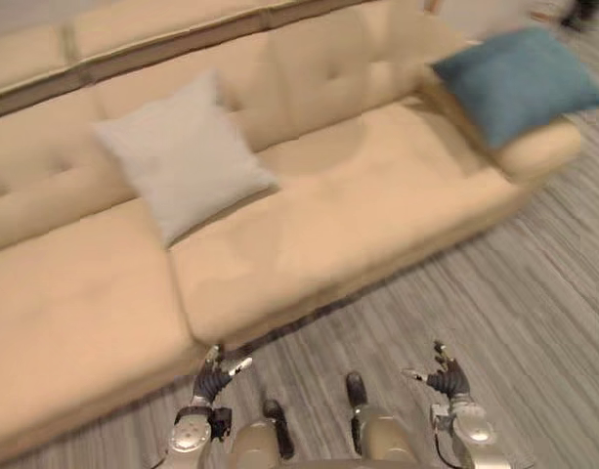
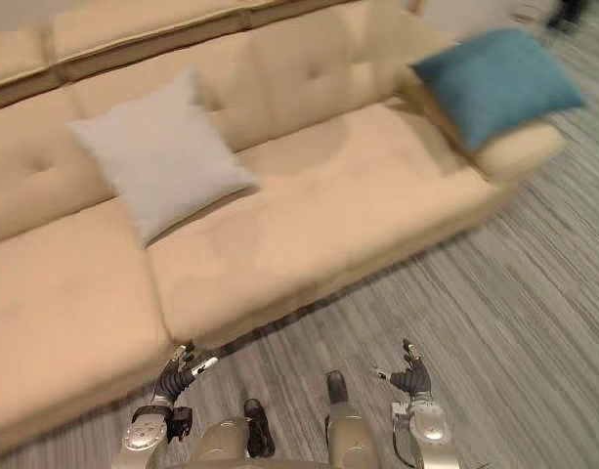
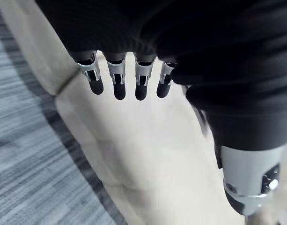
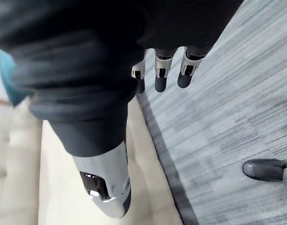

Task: Pick up cushions and gather them together orderly.

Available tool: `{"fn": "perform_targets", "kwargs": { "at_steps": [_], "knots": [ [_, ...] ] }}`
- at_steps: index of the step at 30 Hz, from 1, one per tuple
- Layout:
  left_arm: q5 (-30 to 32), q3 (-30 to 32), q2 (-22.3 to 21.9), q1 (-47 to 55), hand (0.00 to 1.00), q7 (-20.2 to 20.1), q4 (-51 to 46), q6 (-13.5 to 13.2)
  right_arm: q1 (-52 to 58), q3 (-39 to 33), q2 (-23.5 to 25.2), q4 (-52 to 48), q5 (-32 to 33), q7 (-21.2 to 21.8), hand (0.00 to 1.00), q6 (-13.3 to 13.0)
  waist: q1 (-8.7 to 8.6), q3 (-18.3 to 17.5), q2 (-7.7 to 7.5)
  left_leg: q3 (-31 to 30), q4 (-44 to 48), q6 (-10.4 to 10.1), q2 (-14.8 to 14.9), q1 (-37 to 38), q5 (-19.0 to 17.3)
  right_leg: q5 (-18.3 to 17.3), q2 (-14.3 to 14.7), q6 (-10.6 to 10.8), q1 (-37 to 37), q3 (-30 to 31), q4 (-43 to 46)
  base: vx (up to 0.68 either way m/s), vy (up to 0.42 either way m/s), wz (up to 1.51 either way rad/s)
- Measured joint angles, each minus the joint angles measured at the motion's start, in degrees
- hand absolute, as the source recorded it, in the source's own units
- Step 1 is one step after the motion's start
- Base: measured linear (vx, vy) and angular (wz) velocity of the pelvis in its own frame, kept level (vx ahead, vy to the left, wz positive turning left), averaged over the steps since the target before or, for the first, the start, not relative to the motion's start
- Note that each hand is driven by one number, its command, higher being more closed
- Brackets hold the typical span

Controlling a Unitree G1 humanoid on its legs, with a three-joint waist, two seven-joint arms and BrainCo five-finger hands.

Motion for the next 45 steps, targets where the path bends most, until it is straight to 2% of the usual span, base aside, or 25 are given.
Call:
{"fn": "perform_targets", "kwargs": {
  "at_steps": [2,3,7,9,10,12,14,16,19,20,23,24,25,26,27,30,33,35,36,37,38,39,40,42,45],
  "knots": [
    [0.0,0.0,0.0,-0.9,0.00,0.0,0.1,0.4,-1.1,-0.4,-0.7,2.6,0.0,-0.2,0.00,0.1,-0.68,-0.1,0.49,6.5,1.0,-1.4,1.6,3.3,-1.4,-1.2,-4.5,-3.0,1.6,-16.3,2.0,0.18,-0.026,-2.23],
    [0.0,0.0,0.2,-0.9,0.00,0.0,0.1,0.4,-1.4,-0.5,-0.6,3.8,0.0,-0.2,0.00,0.2,-0.70,-0.4,0.75,10.4,1.8,-1.6,2.7,6.1,-1.3,-1.3,-5.5,-2.6,3.1,-23.5,2.9,0.26,-0.075,-2.25],
    [0.0,-1.0,0.7,-3.6,0.00,-0.2,1.3,1.1,-1.4,-0.6,-0.4,3.9,-0.3,-0.2,0.00,0.2,-2.09,-0.2,1.25,13.4,11.1,-2.8,7.6,10.3,-1.9,-3.4,-1.8,-0.2,0.7,-16.6,7.9,0.27,-0.169,-1.85],
    [0.0,-1.4,0.0,-4.7,0.00,-0.2,1.4,1.1,-1.2,-0.5,-1.0,3.9,-0.3,-0.3,0.00,0.3,-1.49,0.2,2.79,8.9,23.4,1.8,12.8,9.9,1.1,-5.4,2.3,-0.8,2.3,-10.9,8.8,0.39,-0.116,-2.05],
    [0.0,-2.4,-0.7,-4.5,0.00,-0.2,1.5,1.1,-1.3,0.1,-1.2,3.8,-0.3,-0.4,0.00,0.3,-1.31,0.5,3.29,-1.0,32.9,7.7,13.1,7.0,5.7,-6.1,4.7,-1.1,5.5,-5.3,7.3,0.36,0.003,-1.88],
    [-0.1,-4.2,-2.2,-4.5,0.00,-0.1,1.4,0.8,-2.3,0.6,-1.3,3.8,-0.3,-1.5,0.00,0.4,-0.88,0.7,3.26,-15.1,39.3,3.0,5.5,-1.2,-2.0,-7.7,5.7,-1.0,8.4,2.1,6.1,0.34,0.079,-1.79],
    [-0.5,-5.4,-2.5,-4.1,0.00,0.1,1.3,0.8,-2.1,1.1,-1.4,3.8,-0.3,-1.8,0.00,0.4,0.35,1.2,2.55,-20.1,37.7,2.9,1.2,-6.1,-4.0,-8.3,5.7,-0.2,11.1,6.0,5.1,0.35,0.144,-1.37],
    [-0.9,-5.9,-2.7,-3.2,0.00,0.2,0.9,0.8,-2.1,1.4,-1.3,3.9,-0.2,-2.5,0.00,0.4,1.64,1.5,2.98,-24.3,31.4,3.1,-2.4,-11.0,-4.1,-9.5,5.5,1.2,14.2,9.6,4.3,0.35,0.197,-1.16],
    [-1.0,-5.8,-3.0,-2.2,0.00,1.4,0.6,0.7,-3.4,1.6,-2.0,5.6,-0.1,-2.7,0.00,0.2,3.01,1.8,4.58,-28.1,9.3,-2.7,-7.2,-14.6,-0.1,-12.3,4.9,4.2,17.4,13.6,3.5,0.35,0.286,-0.82],
    [-1.0,-5.5,-3.2,-2.0,0.00,1.5,0.7,0.8,-3.7,1.8,-1.8,6.4,0.0,-3.1,0.00,0.3,4.11,1.6,5.75,-27.9,4.5,-0.9,-6.7,-13.9,6.3,-13.6,5.7,5.9,19.1,15.1,3.1,0.47,0.333,-0.77],
    [-0.9,-5.0,-2.7,-2.0,0.00,2.0,0.6,0.9,-4.0,2.8,-0.6,6.9,-0.1,-3.7,0.00,0.3,4.72,0.4,1.40,-25.8,7.5,6.4,-11.0,-14.0,3.6,-17.2,1.2,9.3,19.6,16.8,5.4,0.50,0.307,-0.23],
    [-0.9,-5.3,-2.9,-2.1,0.00,2.4,0.7,0.9,-5.0,2.8,-0.2,8.2,-0.2,-3.7,0.00,0.4,4.87,0.1,-0.41,-23.9,7.5,7.9,-13.0,-12.2,0.9,-17.7,-1.2,12.4,15.8,17.2,16.0,0.59,0.319,-0.11],
    [-0.9,-5.6,-3.1,-2.1,0.00,2.5,0.8,0.9,-5.3,2.7,-0.1,8.5,-0.3,-3.6,0.00,0.4,4.63,0.2,-0.43,-23.7,7.4,8.4,-13.6,-10.9,0.0,-16.5,-1.8,15.0,14.2,17.2,21.0,0.60,0.324,-0.20],
    [-1.0,-6.3,-2.9,-1.5,0.00,2.5,0.8,1.0,-5.5,2.7,0.5,9.0,-0.7,-3.6,0.00,0.4,4.57,0.3,-0.45,-23.4,6.5,8.9,-14.7,-6.9,-1.6,-13.1,-3.5,20.3,11.0,16.7,31.5,0.52,0.267,-0.09],
    [-1.0,-6.7,-2.7,-1.4,0.00,2.5,0.8,1.0,-5.4,2.8,0.8,9.2,-0.8,-3.6,0.00,0.4,4.50,0.3,-0.39,-23.5,5.9,9.2,-15.1,-4.8,-2.4,-12.8,-4.4,19.7,9.8,15.7,36.2,0.54,0.216,-0.06],
    [-2.1,-7.7,-1.6,-1.3,0.00,2.8,0.6,0.9,-6.0,2.9,1.4,9.6,-1.1,-3.5,0.00,0.5,3.79,-0.4,0.29,-24.2,0.4,10.2,-15.9,4.1,-3.5,-16.2,-7.7,12.0,4.9,4.4,41.1,0.52,0.115,0.10],
    [-2.7,-7.6,-1.4,-4.1,0.00,2.9,0.8,0.9,-8.0,2.9,-0.5,9.8,-1.4,-3.5,0.00,0.5,2.82,1.0,2.98,-27.8,-4.7,9.1,-14.5,10.2,-4.1,-15.6,-3.5,9.1,-2.0,0.3,22.7,0.54,0.022,0.36],
    [-3.1,-7.5,-1.9,-4.7,0.00,3.0,0.8,0.9,-7.4,2.7,-1.5,10.1,-1.4,-3.5,0.00,0.9,2.51,1.4,3.63,-29.7,-4.5,7.1,-13.6,12.6,-5.3,-9.1,-0.6,9.7,-2.8,3.9,10.3,0.55,-0.063,0.68],
    [-3.1,-7.0,-1.7,-4.5,0.00,3.6,0.9,0.8,-6.1,2.3,-1.3,10.1,-1.8,-3.6,0.00,1.3,1.86,0.9,2.42,-31.6,-3.4,3.5,-13.7,14.6,-7.4,1.1,0.6,9.5,-1.8,7.5,-1.2,0.59,-0.120,0.77],
    [-3.1,-6.9,-1.7,-4.4,0.00,3.6,0.9,0.8,-5.8,2.3,-1.2,10.1,-1.9,-3.6,0.00,1.3,1.83,0.9,2.11,-32.0,-3.0,2.9,-13.8,14.7,-7.9,2.7,0.6,9.4,-1.8,8.0,-2.1,0.64,-0.216,1.08],
    [-3.1,-5.9,-2.0,-3.9,0.00,3.8,2.0,0.9,-4.5,2.1,-1.6,10.2,-1.9,-3.5,0.00,1.5,1.38,0.4,2.24,-33.9,1.9,1.1,-12.8,15.2,-10.7,9.9,0.7,7.5,-2.1,8.8,0.9,0.62,-0.214,0.71],
    [-3.1,-5.4,-3.5,-4.1,0.00,3.8,2.3,1.0,-4.3,2.0,-2.0,10.2,-1.9,-3.6,0.00,1.7,1.61,0.0,4.22,-33.8,8.3,-0.7,-10.1,12.2,-9.7,8.0,1.7,5.6,-2.4,6.4,3.8,0.60,-0.216,0.75],
    [-3.1,-5.3,-3.9,-3.9,0.00,3.8,2.4,1.0,-4.5,1.8,-2.1,10.0,-1.9,-3.6,0.00,1.7,1.69,0.0,4.27,-33.7,12.5,-2.5,-9.4,10.1,-7.8,6.4,1.7,5.5,-1.8,5.6,4.0,0.66,-0.232,0.46],
    [-3.2,-4.4,-5.6,-3.6,0.00,3.7,3.0,1.0,-4.8,2.3,-1.9,8.7,-1.7,-3.6,0.00,1.7,2.44,0.9,4.19,-31.0,30.9,-1.0,-5.5,1.7,1.7,3.3,2.2,4.5,4.8,3.5,0.8,0.53,-0.220,0.48],
    [-4.0,-3.8,-5.8,-3.2,0.00,3.7,3.8,0.9,-4.7,1.5,-0.8,7.7,-0.4,-3.7,0.00,1.0,3.78,1.9,2.80,-25.7,33.4,1.8,-2.7,-3.7,-2.7,2.9,1.3,3.9,15.3,0.9,-5.1,0.50,-0.129,0.41]
  ]
}}
